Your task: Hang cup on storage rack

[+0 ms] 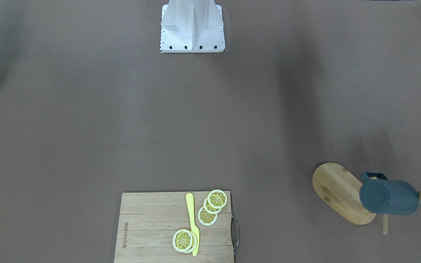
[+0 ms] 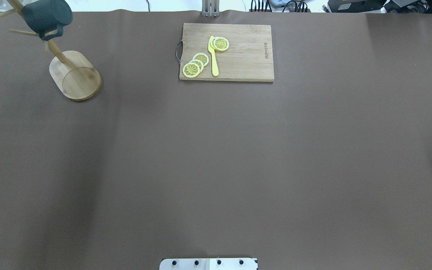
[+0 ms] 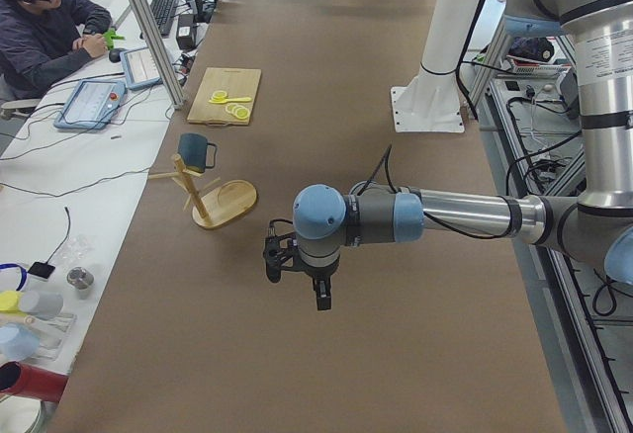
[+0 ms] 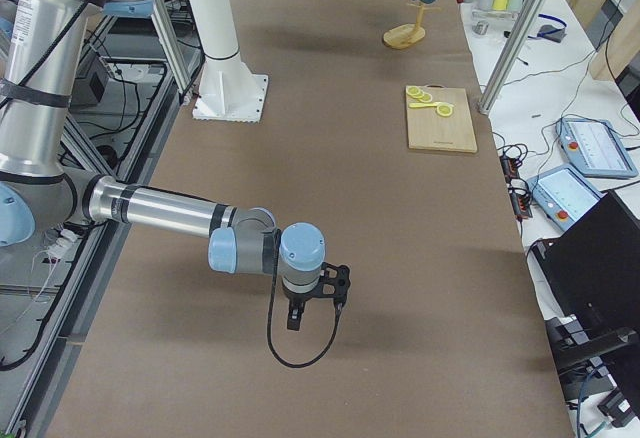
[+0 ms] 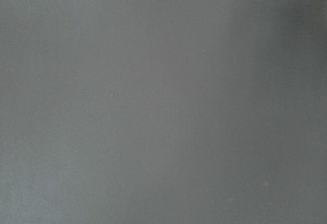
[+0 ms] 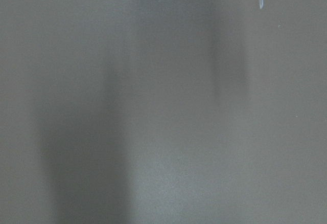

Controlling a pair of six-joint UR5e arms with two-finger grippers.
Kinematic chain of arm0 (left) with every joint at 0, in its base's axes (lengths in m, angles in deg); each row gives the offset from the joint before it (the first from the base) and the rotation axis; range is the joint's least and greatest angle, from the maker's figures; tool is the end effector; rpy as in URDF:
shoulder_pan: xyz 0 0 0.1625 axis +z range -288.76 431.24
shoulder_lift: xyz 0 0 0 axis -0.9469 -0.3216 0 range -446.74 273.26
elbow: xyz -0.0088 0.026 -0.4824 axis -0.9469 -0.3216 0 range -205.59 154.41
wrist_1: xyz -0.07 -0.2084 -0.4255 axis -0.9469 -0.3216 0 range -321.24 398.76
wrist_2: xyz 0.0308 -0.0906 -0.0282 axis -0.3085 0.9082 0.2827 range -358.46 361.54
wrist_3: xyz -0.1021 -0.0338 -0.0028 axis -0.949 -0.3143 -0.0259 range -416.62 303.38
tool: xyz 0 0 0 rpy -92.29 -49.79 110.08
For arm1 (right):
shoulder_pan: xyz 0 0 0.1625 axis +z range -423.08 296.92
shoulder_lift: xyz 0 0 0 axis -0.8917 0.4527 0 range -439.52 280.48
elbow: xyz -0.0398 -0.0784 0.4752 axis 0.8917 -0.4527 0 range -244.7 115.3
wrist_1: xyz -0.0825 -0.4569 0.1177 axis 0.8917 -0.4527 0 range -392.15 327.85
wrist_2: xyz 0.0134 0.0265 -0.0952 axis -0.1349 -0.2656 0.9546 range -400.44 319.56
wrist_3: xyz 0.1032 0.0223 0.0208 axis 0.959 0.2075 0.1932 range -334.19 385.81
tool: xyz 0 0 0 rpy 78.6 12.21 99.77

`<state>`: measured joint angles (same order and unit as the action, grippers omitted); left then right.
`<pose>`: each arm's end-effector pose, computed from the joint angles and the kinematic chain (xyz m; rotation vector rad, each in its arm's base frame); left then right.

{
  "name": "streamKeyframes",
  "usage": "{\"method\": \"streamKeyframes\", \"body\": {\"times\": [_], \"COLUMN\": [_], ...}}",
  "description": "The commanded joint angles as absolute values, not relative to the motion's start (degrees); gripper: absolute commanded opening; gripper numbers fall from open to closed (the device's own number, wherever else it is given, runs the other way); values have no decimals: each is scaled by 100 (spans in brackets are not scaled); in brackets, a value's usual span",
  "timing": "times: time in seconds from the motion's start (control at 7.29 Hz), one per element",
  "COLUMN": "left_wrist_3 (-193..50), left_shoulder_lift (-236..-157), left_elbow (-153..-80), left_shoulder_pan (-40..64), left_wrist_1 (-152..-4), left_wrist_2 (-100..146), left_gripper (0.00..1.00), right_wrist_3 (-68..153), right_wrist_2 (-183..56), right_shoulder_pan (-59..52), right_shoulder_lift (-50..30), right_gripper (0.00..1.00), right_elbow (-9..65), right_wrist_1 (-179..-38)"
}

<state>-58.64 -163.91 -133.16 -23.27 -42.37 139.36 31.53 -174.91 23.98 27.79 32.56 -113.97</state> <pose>-0.0884 -0.4398 0.6749 -0.0498 0.8361 -0.1375 0.0369 -0.4088 0.7842 -0.0894 -0.7717 0.0589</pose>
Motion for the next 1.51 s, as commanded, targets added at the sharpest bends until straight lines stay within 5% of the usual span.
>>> {"method": "streamKeyframes", "body": {"times": [0.0, 1.37], "left_wrist_3": [-5864, -5864], "left_shoulder_lift": [-16400, -16400], "left_elbow": [-13326, -13326], "left_shoulder_pan": [-2324, -2333], "left_wrist_1": [-4236, -4245], "left_wrist_2": [13936, 13936], "left_gripper": [99, 99], "right_wrist_3": [3152, 3170], "right_wrist_2": [-17439, -17078], "right_shoulder_pan": [2341, 2182], "right_shoulder_lift": [2780, 2780], "right_gripper": [100, 100], "right_elbow": [3260, 3497], "right_wrist_1": [-11398, -11398]}}
